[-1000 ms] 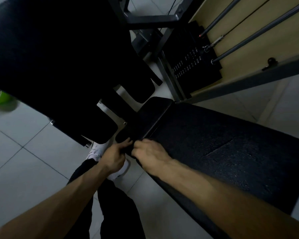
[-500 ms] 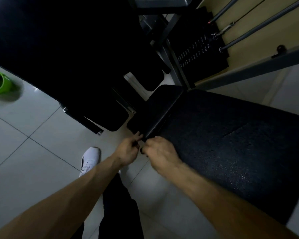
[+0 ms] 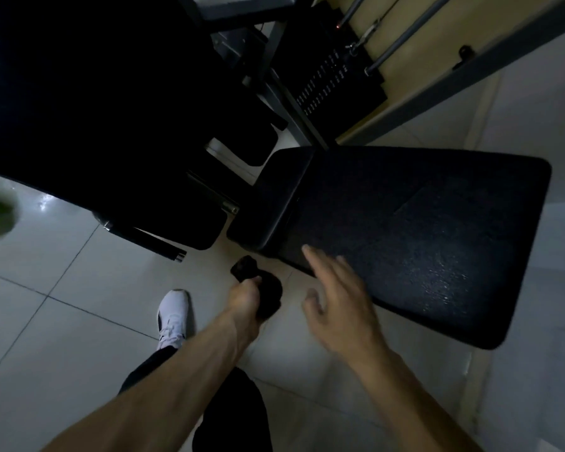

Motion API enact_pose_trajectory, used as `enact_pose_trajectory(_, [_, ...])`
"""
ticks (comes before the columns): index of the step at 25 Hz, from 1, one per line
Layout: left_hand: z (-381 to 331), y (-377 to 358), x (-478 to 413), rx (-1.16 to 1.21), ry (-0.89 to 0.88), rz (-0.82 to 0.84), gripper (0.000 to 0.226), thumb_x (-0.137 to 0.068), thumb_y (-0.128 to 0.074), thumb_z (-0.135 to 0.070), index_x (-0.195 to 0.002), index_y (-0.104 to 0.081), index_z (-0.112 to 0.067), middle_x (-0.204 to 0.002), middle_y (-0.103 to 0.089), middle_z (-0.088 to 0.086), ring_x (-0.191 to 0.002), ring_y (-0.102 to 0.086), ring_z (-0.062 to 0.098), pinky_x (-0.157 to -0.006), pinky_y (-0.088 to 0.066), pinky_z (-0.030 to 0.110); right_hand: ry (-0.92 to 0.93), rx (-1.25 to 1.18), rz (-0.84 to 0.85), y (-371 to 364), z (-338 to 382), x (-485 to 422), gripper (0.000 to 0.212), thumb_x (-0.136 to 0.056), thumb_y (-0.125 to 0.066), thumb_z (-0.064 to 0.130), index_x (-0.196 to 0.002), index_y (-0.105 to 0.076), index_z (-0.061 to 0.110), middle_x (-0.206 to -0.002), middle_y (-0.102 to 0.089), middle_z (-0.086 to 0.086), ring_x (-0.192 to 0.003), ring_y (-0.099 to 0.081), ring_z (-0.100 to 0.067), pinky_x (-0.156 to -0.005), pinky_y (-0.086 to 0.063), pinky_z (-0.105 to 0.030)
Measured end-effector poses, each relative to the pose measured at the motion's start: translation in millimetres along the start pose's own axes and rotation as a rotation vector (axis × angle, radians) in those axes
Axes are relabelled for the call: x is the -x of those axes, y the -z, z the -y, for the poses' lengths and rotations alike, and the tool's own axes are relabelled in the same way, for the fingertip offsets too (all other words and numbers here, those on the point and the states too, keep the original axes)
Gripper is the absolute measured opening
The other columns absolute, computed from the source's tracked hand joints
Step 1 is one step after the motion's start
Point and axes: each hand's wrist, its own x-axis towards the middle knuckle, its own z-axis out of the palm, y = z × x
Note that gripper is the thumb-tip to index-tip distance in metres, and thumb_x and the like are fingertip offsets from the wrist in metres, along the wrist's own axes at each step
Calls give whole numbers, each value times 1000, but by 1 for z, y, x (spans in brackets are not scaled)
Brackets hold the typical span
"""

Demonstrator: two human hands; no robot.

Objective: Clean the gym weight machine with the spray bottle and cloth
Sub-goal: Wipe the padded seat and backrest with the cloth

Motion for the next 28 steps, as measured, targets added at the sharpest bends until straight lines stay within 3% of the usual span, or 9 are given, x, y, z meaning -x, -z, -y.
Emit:
enact_pose_trajectory(2, [2, -19, 1, -7, 4, 12, 31, -107, -42, -21, -123, -55, 3, -84, -60, 13, -62, -61, 24, -46, -52, 30, 23, 226, -265, 40, -21, 16, 57, -89, -65, 8, -145, -57, 20, -148, -57, 0, -144, -46, -20, -124, -26, -55])
enact_pose_trajectory(4, [-3, -47, 8, 96, -21, 106, 33, -107, -38, -33, -107, -60, -9, -89, -64, 8, -76, -63, 22, -62, -54, 31, -53, 428, -332, 67, -40, 26, 40, -91, -65, 14, -130, -69, 18, -145, -61, -4, -144, -45, -28, -124, -18, -60])
enact_pose_trajectory(7, [-2, -86, 3, 255, -61, 83, 62, -102, -35, -63, -132, -58, -13, -124, -67, 11, -111, -66, 32, -98, -56, 45, -60, 529, -348, 91, -66, 46, 39, -93, -57, 29, -128, -72, 17, -156, -49, -9, -151, -33, -34, -124, -15, -61])
enact_pose_trajectory(9, [5, -95, -3, 262, -69, 29, 67, -102, -33, -64, -144, -49, -14, -135, -63, 12, -119, -63, 34, -106, -51, 49, -81, 474, -410, 106, -85, 56, 47, -93, -59, 40, -135, -66, 19, -165, -36, -9, -156, -21, -33, -124, -15, -58])
enact_pose_trajectory(13, [35, -109, 26, 324, -162, 9, 43, -110, -36, -38, -139, -56, -14, -130, -67, 10, -113, -67, 30, -94, -55, 37, -39, 157, -629, 106, -105, 52, 40, -89, -68, 32, -125, -74, 16, -162, -40, -6, -158, -18, -28, -120, -31, -57])
enact_pose_trajectory(19, [83, -130, 75, 249, -117, 109, 32, -108, -32, -31, -98, -59, -17, -78, -60, 5, -60, -53, 21, -49, -43, 25, 32, 85, -787, 100, -109, 50, 30, -82, -62, 18, -105, -80, 13, -146, -60, -6, -153, -32, -29, -114, -40, -53])
enact_pose_trajectory(24, [50, -133, 50, 333, -153, -129, 44, -105, -39, -47, -135, -61, -22, -129, -68, 3, -94, -67, 25, -77, -59, 34, 44, 105, -834, 94, -110, 47, 28, -77, -65, 18, -100, -80, 14, -141, -64, -4, -151, -34, -28, -112, -41, -52])
enact_pose_trajectory(26, [74, -147, 80, 318, -131, -13, 49, -107, -34, -45, -138, -59, -15, -131, -67, 11, -105, -68, 31, -91, -58, 42, 57, 103, -842, 94, -110, 48, 29, -76, -64, 19, -100, -80, 14, -141, -64, -4, -152, -34, -28, -112, -41, -53])
enact_pose_trajectory(28, [107, -162, 120, 271, -60, 91, 51, -109, -31, -45, -129, -63, -11, -123, -70, 18, -106, -68, 34, -81, -58, 44, 61, 103, -846, 95, -111, 47, 29, -75, -64, 20, -99, -80, 15, -141, -64, -3, -152, -34, -28, -112, -40, -53])
